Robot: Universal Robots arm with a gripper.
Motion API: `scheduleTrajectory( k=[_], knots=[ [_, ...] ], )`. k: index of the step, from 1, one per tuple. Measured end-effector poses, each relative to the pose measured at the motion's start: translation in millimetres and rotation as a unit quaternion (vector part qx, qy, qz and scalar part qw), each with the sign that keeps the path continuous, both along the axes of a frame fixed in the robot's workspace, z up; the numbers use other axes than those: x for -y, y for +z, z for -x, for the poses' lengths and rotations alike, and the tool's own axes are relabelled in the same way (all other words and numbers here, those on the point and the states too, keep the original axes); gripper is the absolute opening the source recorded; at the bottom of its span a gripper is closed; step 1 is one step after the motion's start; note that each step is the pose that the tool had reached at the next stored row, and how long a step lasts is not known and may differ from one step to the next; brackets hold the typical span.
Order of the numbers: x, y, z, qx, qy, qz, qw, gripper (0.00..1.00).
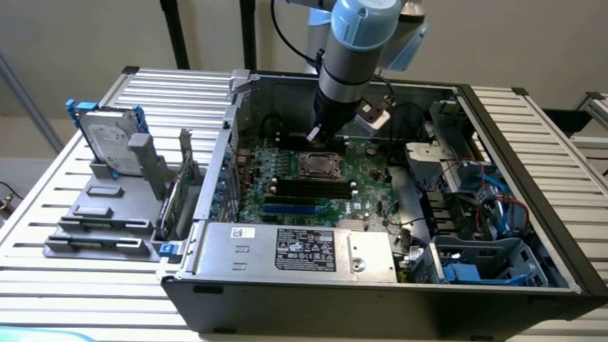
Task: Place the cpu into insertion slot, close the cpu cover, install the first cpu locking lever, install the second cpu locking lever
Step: 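Install the second cpu locking lever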
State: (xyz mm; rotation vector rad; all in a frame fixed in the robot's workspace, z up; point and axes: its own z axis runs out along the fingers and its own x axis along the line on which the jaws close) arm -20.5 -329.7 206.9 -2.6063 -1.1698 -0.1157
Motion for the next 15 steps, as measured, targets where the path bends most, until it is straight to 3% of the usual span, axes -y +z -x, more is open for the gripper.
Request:
scheduleTrajectory(
  k=[10,12,15],
  knots=[
    [0.3,0.0,0.1,0.0000,0.000,0.0000,1.0000,0.11],
    [2.9,0.6,0.0,-0.0005,0.000,0.0001,1.0000,0.11],
    [10.5,3.5,0.0,-0.0071,0.000,0.0000,1.0000,0.11]
  ],
)
